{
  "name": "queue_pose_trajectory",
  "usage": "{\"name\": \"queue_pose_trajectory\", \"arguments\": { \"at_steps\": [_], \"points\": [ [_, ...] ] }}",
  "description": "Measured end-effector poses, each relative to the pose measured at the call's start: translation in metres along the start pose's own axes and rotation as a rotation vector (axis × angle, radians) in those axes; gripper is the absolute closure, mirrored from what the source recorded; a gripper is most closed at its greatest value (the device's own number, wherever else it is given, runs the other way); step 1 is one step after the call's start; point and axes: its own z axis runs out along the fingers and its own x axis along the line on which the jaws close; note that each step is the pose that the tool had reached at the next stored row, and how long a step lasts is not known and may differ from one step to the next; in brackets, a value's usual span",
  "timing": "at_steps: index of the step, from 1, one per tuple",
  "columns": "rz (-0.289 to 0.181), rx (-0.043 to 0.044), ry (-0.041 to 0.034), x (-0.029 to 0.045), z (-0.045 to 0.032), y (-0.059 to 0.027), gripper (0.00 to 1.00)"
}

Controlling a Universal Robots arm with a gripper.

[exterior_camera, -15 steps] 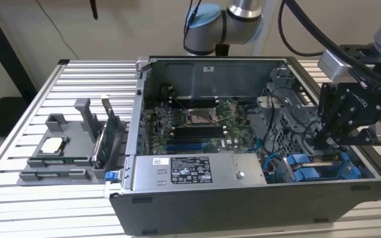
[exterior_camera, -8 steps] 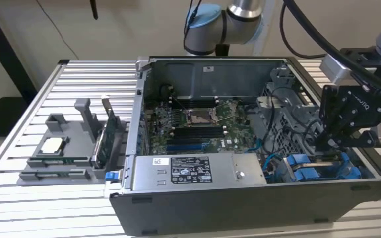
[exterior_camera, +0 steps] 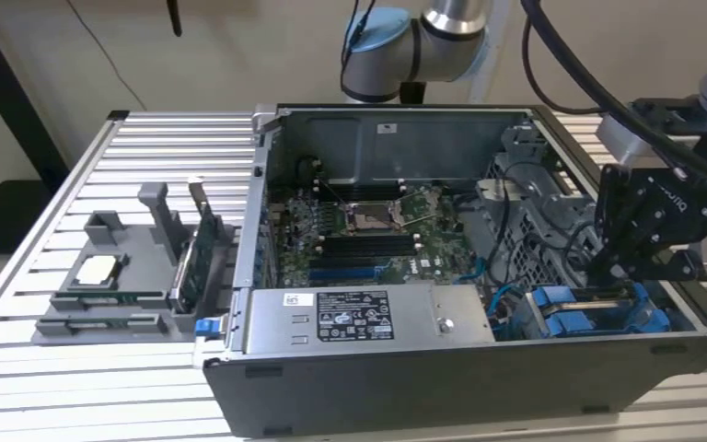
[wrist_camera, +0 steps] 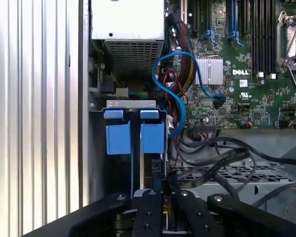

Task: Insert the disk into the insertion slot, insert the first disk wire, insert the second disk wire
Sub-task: 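Insert the second disk wire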

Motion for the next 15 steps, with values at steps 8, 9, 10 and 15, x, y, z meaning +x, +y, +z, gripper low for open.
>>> {"name": "queue_pose_trajectory", "arguments": {
  "at_steps": [8,9,10,15],
  "points": [
    [0.015,0.0007,-0.0003,0.0012,0.0029,-0.0004,0.84],
    [0.017,0.0008,-0.0006,0.0012,0.0034,-0.0005,0.84],
    [0.018,0.0010,-0.0011,0.0013,0.0039,-0.0006,0.84],
    [0.024,0.0016,-0.0006,0.0016,0.0061,-0.0008,0.84]
  ]
}}
